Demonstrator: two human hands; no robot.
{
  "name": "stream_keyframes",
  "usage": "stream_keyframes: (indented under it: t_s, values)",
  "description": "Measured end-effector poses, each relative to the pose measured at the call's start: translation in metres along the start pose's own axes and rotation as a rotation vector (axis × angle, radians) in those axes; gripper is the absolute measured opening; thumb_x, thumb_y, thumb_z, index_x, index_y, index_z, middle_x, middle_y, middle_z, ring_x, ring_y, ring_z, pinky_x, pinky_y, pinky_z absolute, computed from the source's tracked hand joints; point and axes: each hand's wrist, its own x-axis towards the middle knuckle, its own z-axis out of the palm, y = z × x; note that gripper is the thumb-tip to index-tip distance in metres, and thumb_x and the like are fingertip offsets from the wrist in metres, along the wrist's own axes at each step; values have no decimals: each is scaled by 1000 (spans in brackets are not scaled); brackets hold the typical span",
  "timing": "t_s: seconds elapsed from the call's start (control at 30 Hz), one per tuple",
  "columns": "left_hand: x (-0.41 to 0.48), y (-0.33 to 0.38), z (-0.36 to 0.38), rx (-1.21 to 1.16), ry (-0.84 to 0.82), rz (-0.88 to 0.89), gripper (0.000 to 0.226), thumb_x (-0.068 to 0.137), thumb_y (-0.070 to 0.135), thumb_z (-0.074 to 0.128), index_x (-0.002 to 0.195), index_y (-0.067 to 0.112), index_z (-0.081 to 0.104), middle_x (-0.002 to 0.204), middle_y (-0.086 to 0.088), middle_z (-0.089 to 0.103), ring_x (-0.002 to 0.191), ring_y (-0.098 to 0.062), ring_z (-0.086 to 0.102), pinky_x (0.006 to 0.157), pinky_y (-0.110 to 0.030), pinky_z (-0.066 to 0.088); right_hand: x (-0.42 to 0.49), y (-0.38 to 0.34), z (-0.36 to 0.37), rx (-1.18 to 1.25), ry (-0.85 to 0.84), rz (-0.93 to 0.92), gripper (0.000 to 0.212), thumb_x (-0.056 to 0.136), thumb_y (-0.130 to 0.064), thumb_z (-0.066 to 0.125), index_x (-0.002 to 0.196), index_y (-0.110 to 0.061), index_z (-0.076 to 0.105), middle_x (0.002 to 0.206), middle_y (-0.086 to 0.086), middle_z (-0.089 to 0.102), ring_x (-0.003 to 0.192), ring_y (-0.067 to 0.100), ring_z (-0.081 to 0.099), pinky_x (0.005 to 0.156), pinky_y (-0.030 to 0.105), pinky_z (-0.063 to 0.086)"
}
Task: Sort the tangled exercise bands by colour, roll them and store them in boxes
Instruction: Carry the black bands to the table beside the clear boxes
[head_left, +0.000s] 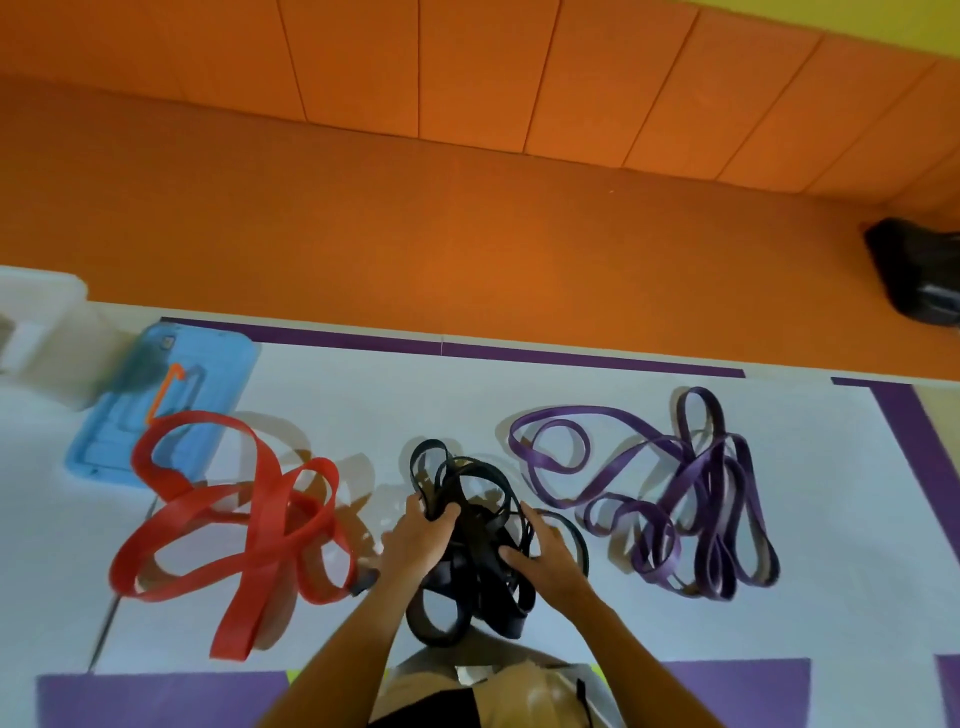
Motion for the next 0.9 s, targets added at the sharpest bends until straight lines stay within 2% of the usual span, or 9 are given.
stream_keyframes:
  t_s: [0.07, 0.17, 0.23, 0.33, 0.43, 0.57, 0.77, 0.83, 0.9]
  values:
    - [-5, -2, 10, -126, -33, 24, 80, 98, 65, 59, 162, 27, 30, 155, -13, 51, 143, -40, 49, 120, -56, 39, -2, -1, 7, 112, -27, 30, 85, 96, -41, 73, 163, -25, 23, 152, 4, 49, 146, 27, 44, 107, 19, 39]
    - [-14, -9, 24, -82, -36, 24, 85, 90, 71, 66, 160, 37, 31, 146, -12, 52, 135, -42, 55, 110, -51, 46, -1, -5, 16, 353, -89, 106, 72, 93, -38, 77, 152, -40, 36, 135, -4, 63, 127, 22, 61, 102, 37, 56]
    - [-17, -11, 27, -206, -110, 48, 75, 92, 56, 74, 154, 32, 41, 143, -8, 59, 133, -37, 60, 113, -46, 48, 3, -8, 21, 482, -157, 111, 57, 93, -27, 78, 137, -47, 47, 124, -9, 67, 117, 17, 67, 90, 36, 62]
    - [-29, -11, 32, -403, -194, 91, 55, 97, 39, 76, 144, 29, 51, 141, -4, 65, 130, -27, 63, 117, -51, 47, 1, -5, 23, 519, -161, 95, 61, 96, -17, 75, 141, -45, 44, 128, -2, 67, 118, 19, 67, 101, 43, 58]
    - [-43, -10, 48, -414, -81, 133, 59, 95, 48, 74, 146, 29, 52, 138, 0, 67, 127, -22, 65, 114, -48, 50, -2, 5, 18, 547, -178, 77, 58, 96, -22, 74, 137, -53, 45, 128, -4, 68, 116, 18, 68, 101, 44, 58]
    - [-68, -2, 68, -577, 98, 113, 56, 96, 50, 73, 146, 31, 56, 134, 1, 71, 123, -20, 69, 110, -47, 54, -3, 6, 5, 377, -125, -46, 69, 96, -27, 74, 155, -36, 39, 138, 1, 63, 127, 23, 62, 105, 45, 55]
    - [-107, 10, 67, -784, 178, 191, 42, 97, 43, 75, 137, 36, 63, 122, 5, 79, 115, -17, 75, 102, -42, 60, -4, -9, -20, 293, -270, -268, 84, 93, -43, 72, 162, -41, 24, 133, -37, 51, 129, -5, 53, 93, 9, 46]
    - [-121, 12, 63, -804, 218, 231, 39, 97, 44, 74, 134, 37, 66, 123, 5, 78, 115, -17, 75, 100, -39, 60, -8, -19, -29, 316, -296, -344, 90, 86, -52, 73, 161, -43, 25, 139, -40, 50, 130, -15, 50, 97, 10, 45]
    - [-135, 14, 57, -835, 246, 263, 32, 98, 44, 73, 129, 39, 69, 123, 5, 78, 114, -16, 75, 95, -32, 61, -14, -30, -32, 342, -324, -381, 90, 81, -59, 75, 158, -49, 29, 139, -40, 53, 130, -13, 52, 102, 16, 46]
